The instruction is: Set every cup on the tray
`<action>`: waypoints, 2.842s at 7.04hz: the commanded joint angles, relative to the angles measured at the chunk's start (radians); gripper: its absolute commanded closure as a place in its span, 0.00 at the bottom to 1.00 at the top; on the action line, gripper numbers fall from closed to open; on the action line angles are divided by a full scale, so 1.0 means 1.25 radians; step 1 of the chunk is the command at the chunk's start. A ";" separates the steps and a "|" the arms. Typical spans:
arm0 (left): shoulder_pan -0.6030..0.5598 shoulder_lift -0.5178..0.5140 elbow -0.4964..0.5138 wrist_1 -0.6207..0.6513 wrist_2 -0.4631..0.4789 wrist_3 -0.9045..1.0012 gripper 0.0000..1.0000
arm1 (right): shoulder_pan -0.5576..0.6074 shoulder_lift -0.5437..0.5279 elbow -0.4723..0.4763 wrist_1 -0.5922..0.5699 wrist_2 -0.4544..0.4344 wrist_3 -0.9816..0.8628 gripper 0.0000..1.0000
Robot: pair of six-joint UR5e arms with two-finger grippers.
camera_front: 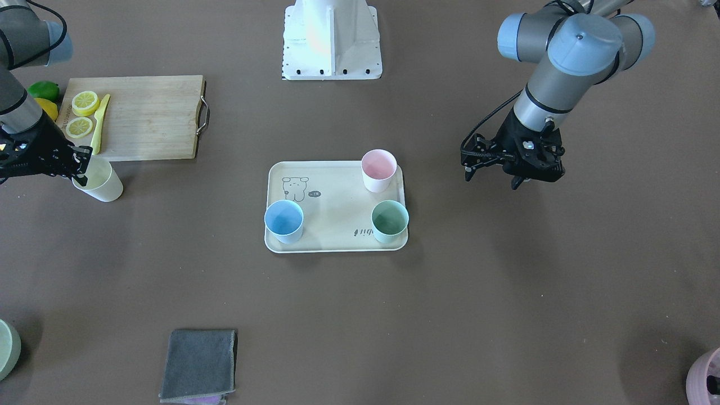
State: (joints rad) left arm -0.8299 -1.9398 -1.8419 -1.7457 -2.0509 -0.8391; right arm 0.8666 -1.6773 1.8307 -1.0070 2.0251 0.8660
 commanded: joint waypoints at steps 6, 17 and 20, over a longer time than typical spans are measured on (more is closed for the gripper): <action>0.002 -0.009 0.019 -0.001 -0.001 0.000 0.02 | -0.179 0.436 0.017 -0.355 -0.137 0.386 1.00; -0.074 0.048 -0.004 0.007 -0.009 0.086 0.02 | -0.045 0.450 0.072 -0.495 -0.078 0.148 0.00; -0.305 0.157 -0.014 0.050 -0.131 0.373 0.02 | 0.264 0.269 0.066 -0.493 0.146 -0.265 0.00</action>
State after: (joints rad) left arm -1.0952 -1.7939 -1.8533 -1.7104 -2.1466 -0.5090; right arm 1.0470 -1.2476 1.9205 -1.6192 2.0910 0.7695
